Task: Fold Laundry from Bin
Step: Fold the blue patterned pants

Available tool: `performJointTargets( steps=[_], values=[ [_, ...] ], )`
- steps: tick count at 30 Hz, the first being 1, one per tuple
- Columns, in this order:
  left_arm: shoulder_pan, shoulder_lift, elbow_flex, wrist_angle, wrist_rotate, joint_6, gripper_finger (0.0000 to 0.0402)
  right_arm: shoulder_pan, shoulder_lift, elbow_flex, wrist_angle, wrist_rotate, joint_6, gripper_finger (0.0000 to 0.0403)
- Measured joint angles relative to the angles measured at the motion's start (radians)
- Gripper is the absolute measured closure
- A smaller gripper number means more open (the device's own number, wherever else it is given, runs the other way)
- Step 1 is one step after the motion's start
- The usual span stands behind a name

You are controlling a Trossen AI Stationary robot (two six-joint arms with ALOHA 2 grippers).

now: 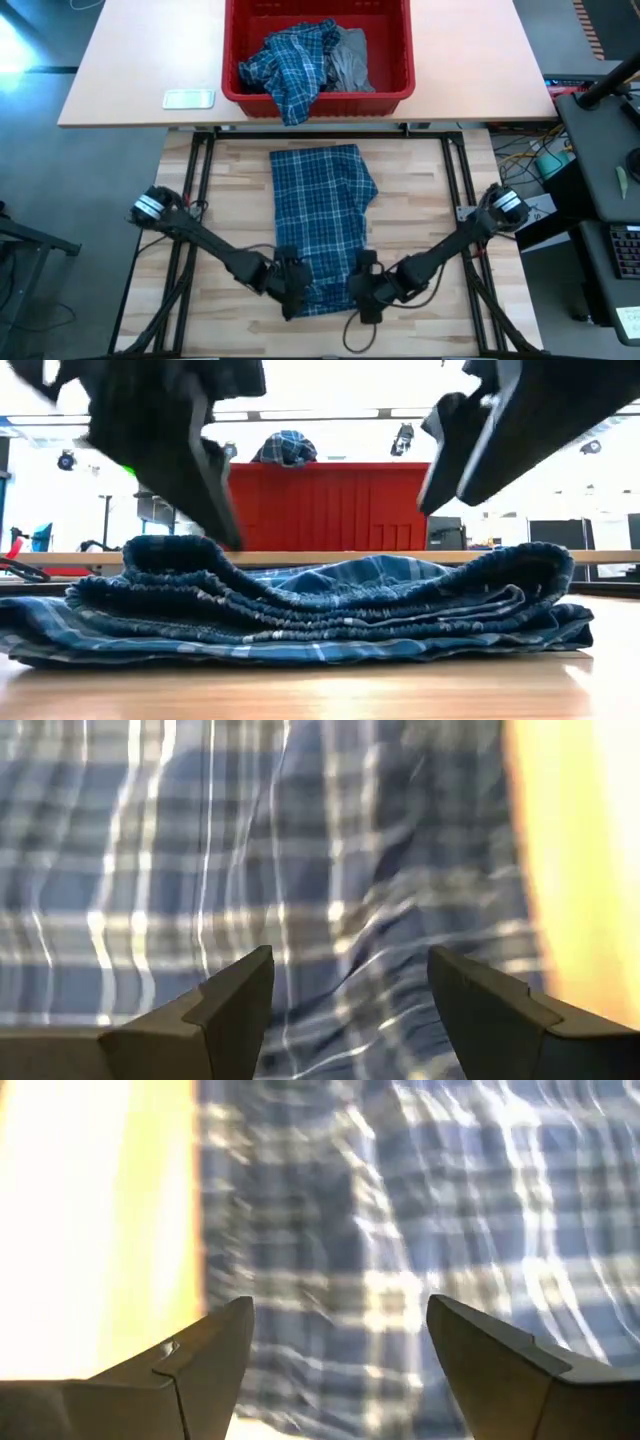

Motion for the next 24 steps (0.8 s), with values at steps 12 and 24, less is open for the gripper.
performJointTargets(
  steps=[12, 24],
  values=[
    [-0.1, 0.074, 0.054, -0.107, 0.091, -0.064, 0.0154, -0.013, 0.198, 0.008, 0.027, 0.031, 0.006, 0.011],
    [-0.165, -0.035, 0.149, -0.294, 0.074, -0.123, 0.0154, 0.042, 0.104, 0.239, -0.044, 0.13, -0.141, 0.0119]
  ],
)
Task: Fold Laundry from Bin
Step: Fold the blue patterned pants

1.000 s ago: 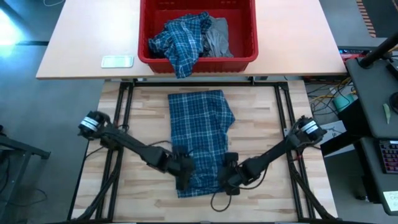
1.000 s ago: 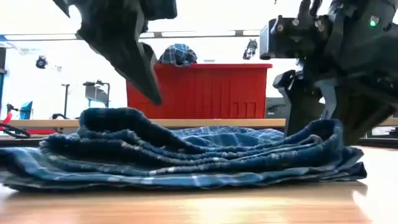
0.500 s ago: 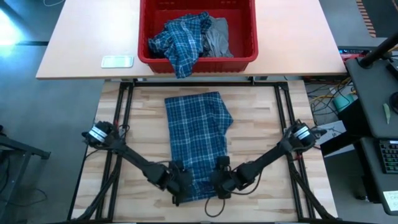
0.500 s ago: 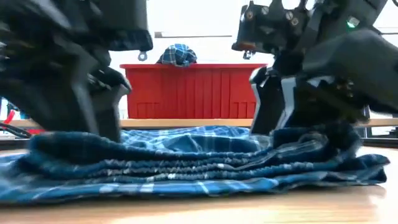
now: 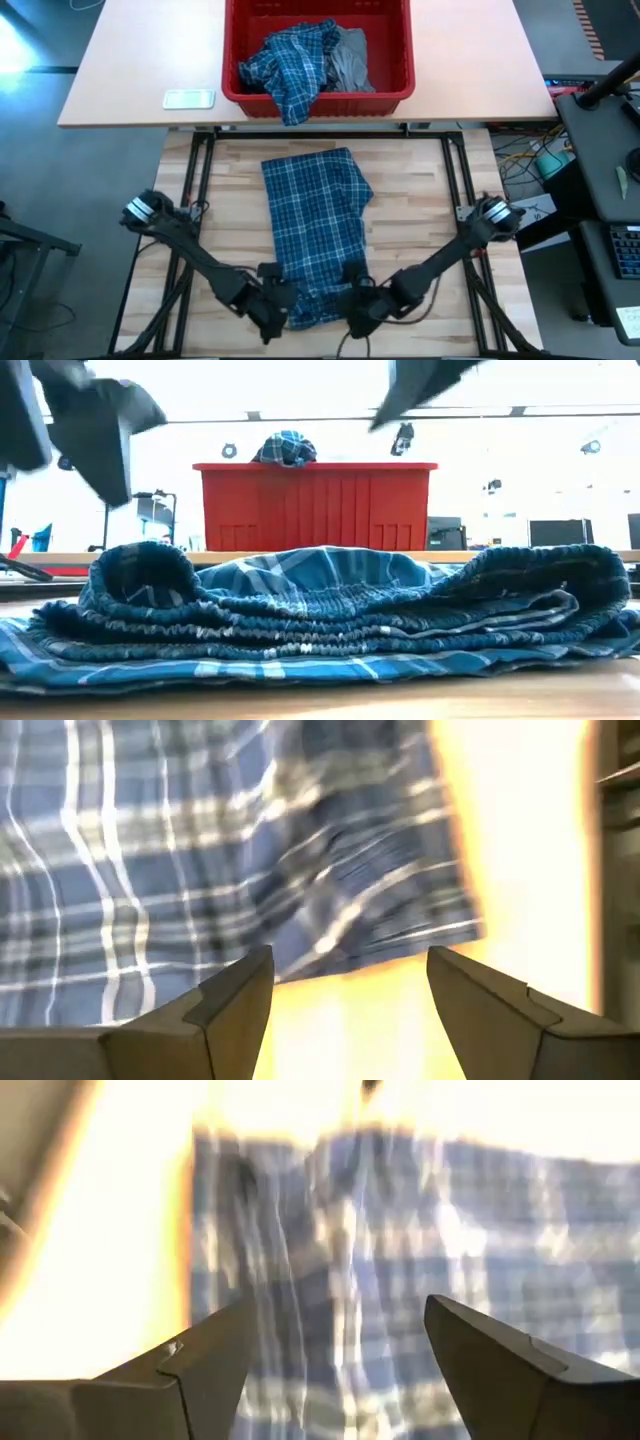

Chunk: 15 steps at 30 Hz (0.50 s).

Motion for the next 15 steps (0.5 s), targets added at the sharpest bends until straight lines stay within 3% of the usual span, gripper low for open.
performJointTargets(
  steps=[7, 15],
  values=[
    [-0.11, -0.005, -0.007, 0.011, -0.016, -0.096, 0.0154, -0.009, 0.121, 0.06, 0.23, 0.011, -0.047, 0.0139],
    [-0.176, 0.036, -0.128, 0.248, -0.056, -0.304, 0.0154, -0.009, 0.312, 0.146, 0.21, -0.046, -0.057, 0.0142]
  ],
)
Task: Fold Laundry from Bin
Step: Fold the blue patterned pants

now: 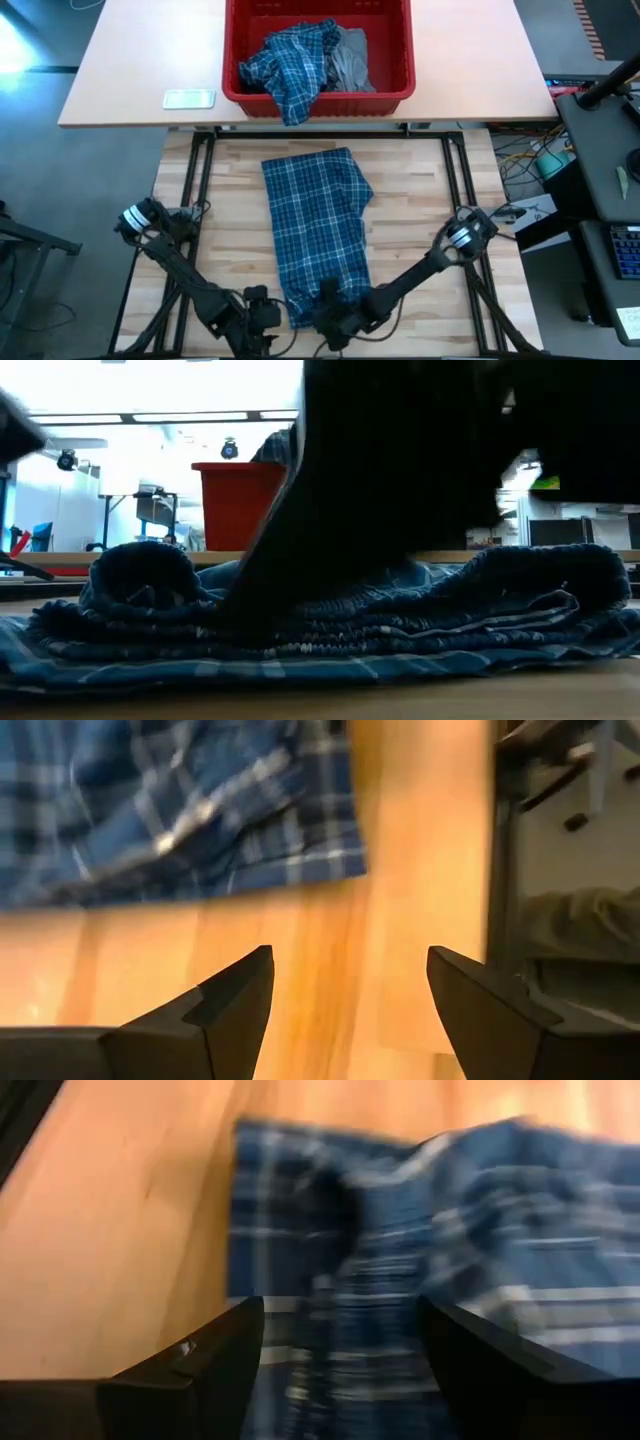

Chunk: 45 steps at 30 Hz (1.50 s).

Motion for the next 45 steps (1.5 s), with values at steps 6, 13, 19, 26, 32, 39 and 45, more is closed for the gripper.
performJointTargets(
  steps=[6, 13, 19, 26, 32, 39, 45],
  values=[
    [0.004, 0.027, -0.008, 0.083, -0.009, -0.048, 0.0155, 0.005, 0.07, 0.16, -0.173, -0.02, 0.029, 0.0129],
    [0.008, 0.038, -0.006, 0.093, -0.028, -0.086, 0.0155, 0.004, 0.098, 0.29, -0.286, 0.02, 0.087, 0.0149],
    [0.008, 0.038, -0.005, 0.093, -0.003, -0.076, 0.0155, 0.004, 0.117, 0.302, -0.33, 0.01, 0.124, 0.0155],
    [0.016, 0.039, -0.005, 0.093, 0.09, -0.133, 0.0155, 0.004, 0.107, 0.289, -0.343, 0.009, 0.157, 0.0148],
    [0.018, 0.039, -0.005, 0.096, 0.089, -0.17, 0.0155, 0.006, 0.102, 0.28, -0.257, 0.009, 0.176, 0.0159],
    [0.018, 0.039, -0.01, 0.096, -0.037, -0.213, 0.0155, 0.006, 0.102, 0.272, -0.255, 0.009, 0.142, 0.0157],
    [0.018, 0.039, -0.021, 0.097, -0.218, -0.208, 0.0155, -0.021, 0.132, 0.27, -0.254, 0.027, 0.131, 0.015]
  ],
)
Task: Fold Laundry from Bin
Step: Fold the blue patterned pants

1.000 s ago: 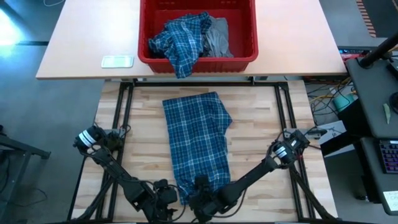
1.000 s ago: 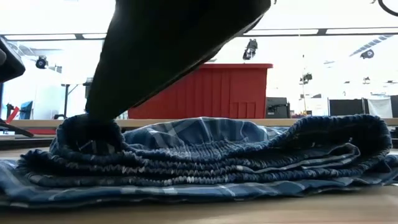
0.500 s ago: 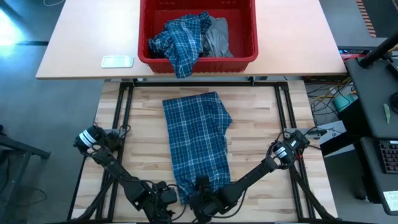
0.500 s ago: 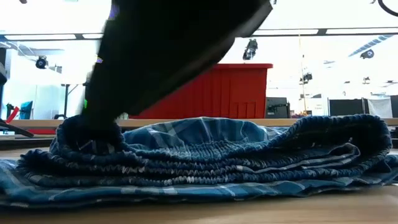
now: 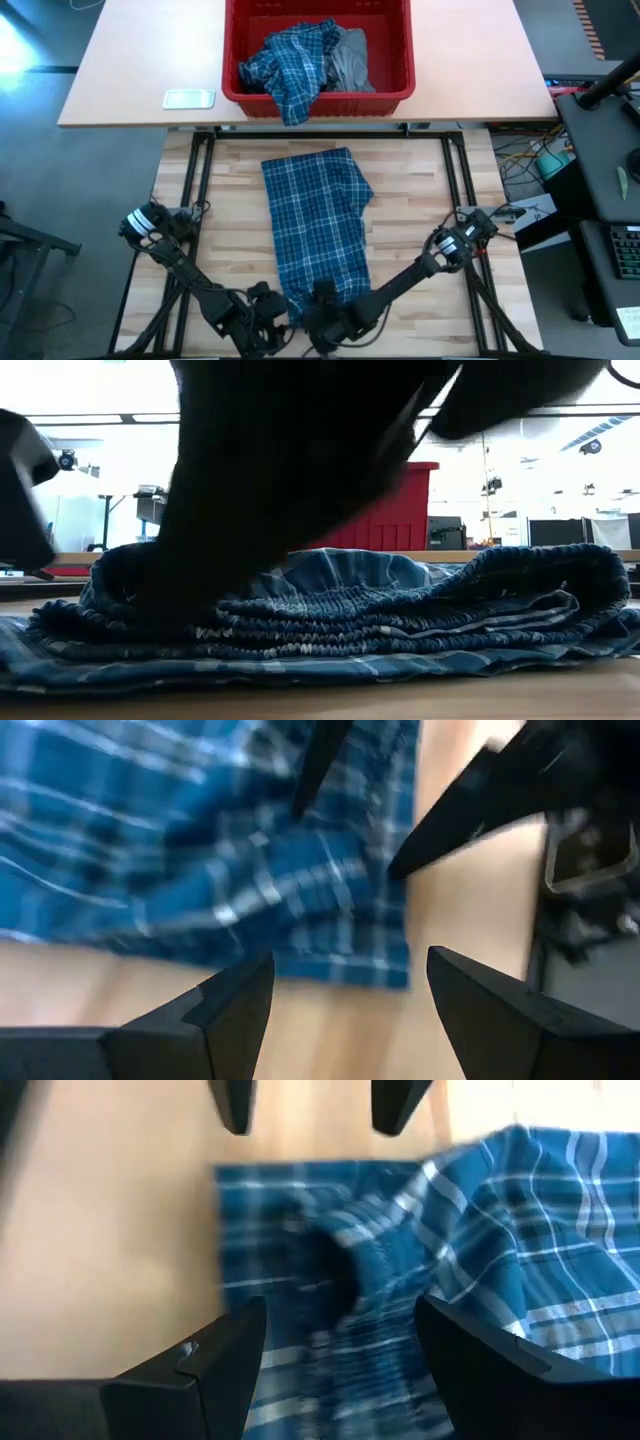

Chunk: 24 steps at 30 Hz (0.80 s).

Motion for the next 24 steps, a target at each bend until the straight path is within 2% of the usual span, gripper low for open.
performJointTargets(
  steps=[3, 8, 12, 16, 20, 24],
  values=[
    [0.0, 0.016, -0.019, 0.0, -0.057, -0.013, 0.0155, -0.015, 0.015, 0.0, -0.006, 0.0, 0.01, 0.0153],
    [0.0, 0.089, -0.034, 0.021, -0.029, -0.013, 0.0155, -0.03, 0.016, 0.0, -0.007, -0.006, 0.034, 0.0163],
    [-0.002, 0.133, -0.03, 0.049, -0.056, -0.003, 0.0155, -0.039, 0.016, 0.0, -0.012, -0.044, 0.003, 0.0172],
    [-0.002, 0.141, -0.029, 0.024, -0.047, -0.034, 0.0155, -0.042, 0.016, -0.004, -0.01, -0.046, -0.001, 0.019],
    [0.002, 0.13, -0.029, -0.013, -0.007, -0.018, 0.0155, -0.044, 0.017, 0.013, -0.016, -0.051, -0.017, 0.0238],
    [0.004, 0.12, -0.029, -0.033, 0.027, 0.003, 0.0155, -0.044, 0.017, 0.04, -0.019, -0.05, -0.023, 0.032]
  ],
)
